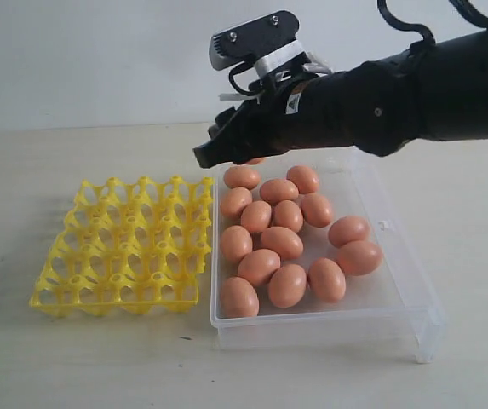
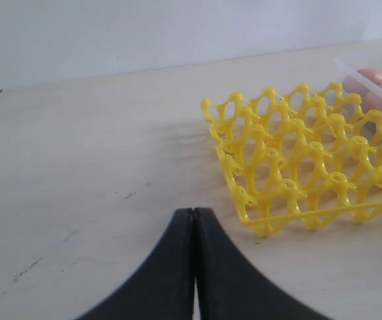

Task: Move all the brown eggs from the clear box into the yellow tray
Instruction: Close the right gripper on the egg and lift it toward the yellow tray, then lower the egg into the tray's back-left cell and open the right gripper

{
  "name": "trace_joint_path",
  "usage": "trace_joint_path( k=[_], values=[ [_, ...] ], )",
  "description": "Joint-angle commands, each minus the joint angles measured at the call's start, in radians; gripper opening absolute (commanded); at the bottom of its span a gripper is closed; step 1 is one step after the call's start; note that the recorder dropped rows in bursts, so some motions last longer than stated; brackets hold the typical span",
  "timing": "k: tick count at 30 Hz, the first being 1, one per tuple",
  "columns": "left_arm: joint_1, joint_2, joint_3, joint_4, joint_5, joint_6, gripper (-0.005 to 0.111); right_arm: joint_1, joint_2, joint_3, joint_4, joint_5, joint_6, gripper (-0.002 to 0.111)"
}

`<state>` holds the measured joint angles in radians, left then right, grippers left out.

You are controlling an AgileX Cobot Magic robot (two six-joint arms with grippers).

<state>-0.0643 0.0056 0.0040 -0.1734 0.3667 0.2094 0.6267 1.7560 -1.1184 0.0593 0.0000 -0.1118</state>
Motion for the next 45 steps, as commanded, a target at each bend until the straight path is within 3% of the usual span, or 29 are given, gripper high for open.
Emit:
trace_joint_path(
  k=[1, 5, 10, 26, 45],
  values=[
    [-0.004, -0.006, -0.004, 0.002, -0.006, 0.000, 0.000, 0.065, -0.004, 0.038, 0.005, -0.239, 0.094, 0.000],
    [-0.004, -0.006, -0.004, 0.002, -0.006, 0.000, 0.000, 0.113, 0.035, 0.037, -0.100, -0.446, 0.269, 0.000],
    [-0.004, -0.006, -0.004, 0.002, -0.006, 0.000, 0.000, 0.124, 0.164, 0.006, -0.362, -0.745, 0.568, 0.000],
    [-0.004, -0.006, -0.004, 0.002, -0.006, 0.000, 0.000, 0.124, 0.579, -0.526, -0.622, -0.517, 0.800, 0.000],
    [-0.004, -0.006, -0.004, 0.002, -0.006, 0.000, 0.000, 0.113, 0.812, -0.776, -0.626, -0.455, 0.837, 0.000]
  ],
)
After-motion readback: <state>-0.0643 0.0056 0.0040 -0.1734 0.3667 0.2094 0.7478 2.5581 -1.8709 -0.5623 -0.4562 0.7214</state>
